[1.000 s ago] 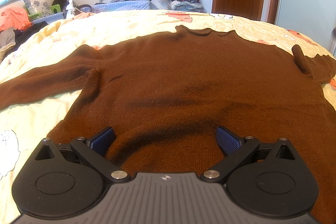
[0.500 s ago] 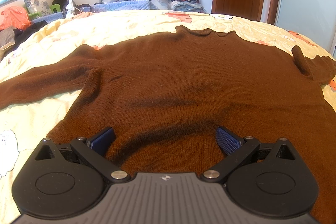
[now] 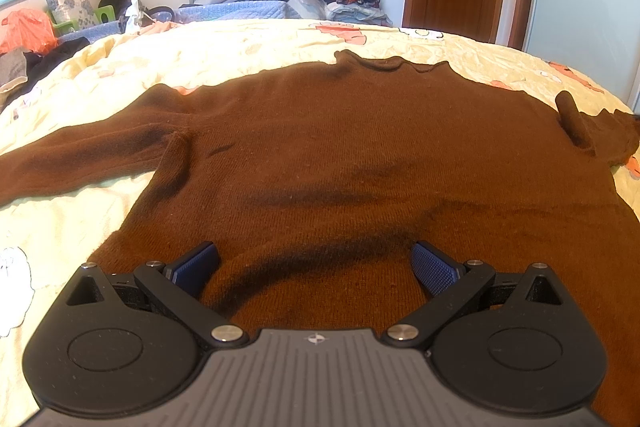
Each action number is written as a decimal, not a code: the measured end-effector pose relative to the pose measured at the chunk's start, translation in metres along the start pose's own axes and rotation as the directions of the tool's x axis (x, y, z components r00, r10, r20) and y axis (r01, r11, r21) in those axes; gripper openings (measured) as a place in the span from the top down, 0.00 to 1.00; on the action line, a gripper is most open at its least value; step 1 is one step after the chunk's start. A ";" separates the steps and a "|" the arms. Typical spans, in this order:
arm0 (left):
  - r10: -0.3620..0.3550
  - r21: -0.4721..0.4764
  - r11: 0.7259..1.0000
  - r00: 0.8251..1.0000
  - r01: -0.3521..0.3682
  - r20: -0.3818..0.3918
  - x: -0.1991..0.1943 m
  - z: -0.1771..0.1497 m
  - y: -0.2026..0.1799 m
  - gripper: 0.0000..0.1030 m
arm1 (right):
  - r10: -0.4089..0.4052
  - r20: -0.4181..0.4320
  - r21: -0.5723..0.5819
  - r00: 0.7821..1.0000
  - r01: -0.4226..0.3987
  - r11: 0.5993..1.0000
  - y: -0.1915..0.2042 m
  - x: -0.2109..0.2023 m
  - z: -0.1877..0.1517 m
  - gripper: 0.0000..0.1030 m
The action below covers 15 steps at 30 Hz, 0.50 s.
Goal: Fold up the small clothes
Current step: 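Grasp the cuff of the sleeve with the right gripper, then fold the sleeve across the body with the right gripper while the left gripper grasps the hem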
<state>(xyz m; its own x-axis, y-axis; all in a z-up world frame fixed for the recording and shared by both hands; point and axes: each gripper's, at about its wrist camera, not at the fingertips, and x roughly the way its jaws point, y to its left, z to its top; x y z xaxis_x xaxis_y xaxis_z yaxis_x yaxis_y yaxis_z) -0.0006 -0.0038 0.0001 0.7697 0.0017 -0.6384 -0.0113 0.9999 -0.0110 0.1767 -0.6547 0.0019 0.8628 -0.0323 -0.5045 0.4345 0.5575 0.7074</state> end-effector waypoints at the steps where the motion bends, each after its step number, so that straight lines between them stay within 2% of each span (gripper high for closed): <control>1: -0.002 -0.003 1.000 1.000 0.002 0.001 0.000 0.000 0.000 0.00 | 0.024 0.014 -0.026 1.000 -0.023 0.999 0.011 -0.008 -0.005 0.88; 4: -0.009 -0.013 1.000 1.000 0.009 0.004 0.001 0.001 0.000 0.00 | 0.132 0.027 -0.197 0.991 -0.124 0.973 0.061 -0.047 -0.032 0.88; 6: -0.013 -0.019 1.000 1.000 0.013 0.007 0.000 0.001 0.002 0.00 | 0.239 -0.036 -0.322 0.970 -0.238 0.916 0.108 -0.074 -0.073 0.88; 7: -0.014 -0.020 1.000 1.000 0.014 0.007 0.001 0.001 0.001 0.00 | 0.289 -0.078 -0.365 0.954 -0.297 0.882 0.129 -0.086 -0.097 0.88; 10: -0.014 -0.019 1.000 1.000 0.014 0.007 0.001 0.001 0.002 0.00 | 0.410 -0.256 -0.419 0.876 -0.482 0.769 0.186 -0.111 -0.184 0.84; 11: -0.014 -0.019 1.000 1.000 0.014 0.006 0.001 0.001 0.003 0.00 | 0.430 -0.316 -0.413 0.846 -0.530 0.740 0.203 -0.116 -0.218 0.73; 12: -0.013 -0.015 1.000 1.000 0.013 0.005 0.001 0.001 0.002 0.00 | 0.441 -0.370 -0.396 0.818 -0.568 0.721 0.214 -0.117 -0.246 0.36; 13: -0.012 -0.012 1.000 1.000 0.013 0.005 0.001 0.001 0.003 0.00 | 0.445 -0.422 -0.376 0.790 -0.599 0.708 0.223 -0.119 -0.271 0.17; 14: -0.013 -0.010 1.000 1.000 0.013 0.004 0.000 0.001 0.003 0.00 | 0.447 -0.443 -0.366 0.778 -0.611 0.701 0.228 -0.124 -0.291 0.05; 15: -0.014 -0.010 1.000 1.000 0.014 0.005 0.000 0.001 0.004 0.00 | 0.461 -0.428 -0.366 0.777 -0.615 0.698 0.229 -0.132 -0.307 0.12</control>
<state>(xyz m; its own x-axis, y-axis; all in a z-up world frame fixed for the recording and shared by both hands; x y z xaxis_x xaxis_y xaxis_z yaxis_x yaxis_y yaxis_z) -0.0005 0.0002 0.0008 0.7728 -0.0122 -0.6346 -0.0071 0.9996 -0.0279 0.0832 -0.2686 0.0781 0.7604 0.5869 -0.2783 -0.3218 0.7126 0.6234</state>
